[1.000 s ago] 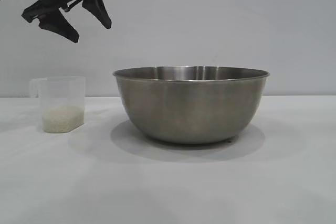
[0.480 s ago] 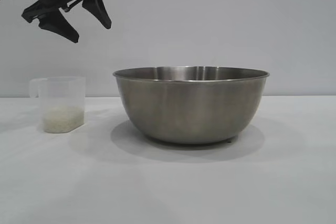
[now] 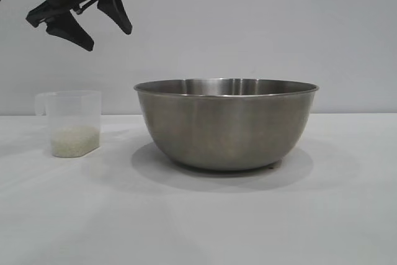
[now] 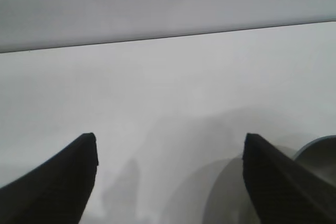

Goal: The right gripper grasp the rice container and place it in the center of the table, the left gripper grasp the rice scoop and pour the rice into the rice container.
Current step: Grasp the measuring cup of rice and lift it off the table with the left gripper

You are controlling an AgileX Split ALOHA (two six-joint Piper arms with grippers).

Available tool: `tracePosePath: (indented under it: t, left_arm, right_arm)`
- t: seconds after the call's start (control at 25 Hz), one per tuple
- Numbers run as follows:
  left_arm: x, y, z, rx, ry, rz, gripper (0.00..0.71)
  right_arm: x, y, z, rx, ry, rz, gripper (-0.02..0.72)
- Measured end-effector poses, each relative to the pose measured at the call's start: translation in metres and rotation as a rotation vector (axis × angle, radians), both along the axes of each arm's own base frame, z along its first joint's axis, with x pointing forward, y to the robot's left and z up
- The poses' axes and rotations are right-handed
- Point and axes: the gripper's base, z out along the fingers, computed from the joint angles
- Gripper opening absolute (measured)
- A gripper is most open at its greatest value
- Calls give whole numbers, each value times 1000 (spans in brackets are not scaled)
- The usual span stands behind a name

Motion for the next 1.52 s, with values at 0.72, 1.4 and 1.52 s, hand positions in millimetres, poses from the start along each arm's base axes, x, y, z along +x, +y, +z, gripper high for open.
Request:
tracePosePath:
  t: [0.72,1.4,1.52]
  left_arm:
    - [-81,12,104,133,68,-120,507]
    - [-187,45,129,278,292,-1,507]
    - [-208,49,117,266,245,21,507]
  right_arm:
    - [-23,-2,0,16,-157,0,523]
    - [-23,-2,0,16,-157,0,523]
    - [-23,-2,0,16,-157,0,523]
